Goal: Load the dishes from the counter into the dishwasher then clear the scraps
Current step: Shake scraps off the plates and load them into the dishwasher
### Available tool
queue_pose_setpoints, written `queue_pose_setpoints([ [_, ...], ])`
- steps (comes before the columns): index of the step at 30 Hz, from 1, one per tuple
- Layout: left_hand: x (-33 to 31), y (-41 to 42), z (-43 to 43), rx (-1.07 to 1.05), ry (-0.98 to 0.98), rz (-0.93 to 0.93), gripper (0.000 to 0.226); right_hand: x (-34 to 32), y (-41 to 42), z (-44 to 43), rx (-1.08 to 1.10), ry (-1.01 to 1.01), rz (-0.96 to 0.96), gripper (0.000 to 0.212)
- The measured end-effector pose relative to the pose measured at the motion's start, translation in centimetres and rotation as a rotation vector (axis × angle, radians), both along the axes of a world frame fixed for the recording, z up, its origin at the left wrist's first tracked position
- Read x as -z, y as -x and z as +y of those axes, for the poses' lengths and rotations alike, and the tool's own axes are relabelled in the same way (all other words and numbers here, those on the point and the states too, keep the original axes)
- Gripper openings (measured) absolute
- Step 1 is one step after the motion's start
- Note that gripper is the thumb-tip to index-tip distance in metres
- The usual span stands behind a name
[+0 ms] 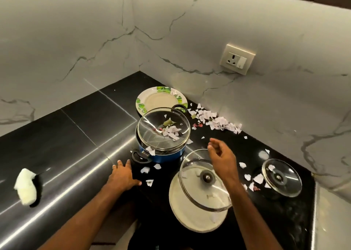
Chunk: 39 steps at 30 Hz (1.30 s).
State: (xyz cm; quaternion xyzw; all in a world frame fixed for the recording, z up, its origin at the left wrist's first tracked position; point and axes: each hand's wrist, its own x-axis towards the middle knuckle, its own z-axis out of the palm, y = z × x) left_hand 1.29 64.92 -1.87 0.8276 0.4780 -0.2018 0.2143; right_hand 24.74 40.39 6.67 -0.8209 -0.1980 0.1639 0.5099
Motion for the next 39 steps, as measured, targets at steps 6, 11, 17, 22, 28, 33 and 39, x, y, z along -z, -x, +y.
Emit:
queue_pose_setpoints([
  [6, -1.6, -2.1, 1.4, 0.007, 0.040, -0.021, 0.095, 0.4, -7.0, 7.3, -0.063, 0.084, -0.015, 0.031],
  [11, -2.5, -2.9, 2.3, -0.052, 0.092, -0.034, 0.093, 2.7, -12.3, 14.9, -0.051, 0.155, 0.062, 0.027],
  [17, -4.1, -3.7, 1.9, -0.053, 0.081, 0.009, 0.100, 6.3, -18.1, 22.4, -0.055, 0.319, 0.184, 0.010],
  [22, -3.0, -3.9, 2.5, -0.043, 0.134, 0.036, 0.107, 9.3, -21.1, 26.5, 0.054, 0.286, 0.476, 0.015],
  [28, -2.5, -3.9, 2.8, -0.003, 0.152, 0.023, 0.104, 10.8, -22.6, 28.2, 0.061, 0.202, 0.638, 0.020],
  [33, -2.8, -3.9, 2.8, 0.018, 0.153, 0.050, 0.108, 8.3, -21.8, 29.7, -0.001, 0.125, 0.685, 0.011],
  [39, -2.1, -3.9, 2.8, 0.052, 0.123, 0.064, 0.143, 4.7, -22.1, 31.5, -0.066, -0.025, 0.675, 0.028],
])
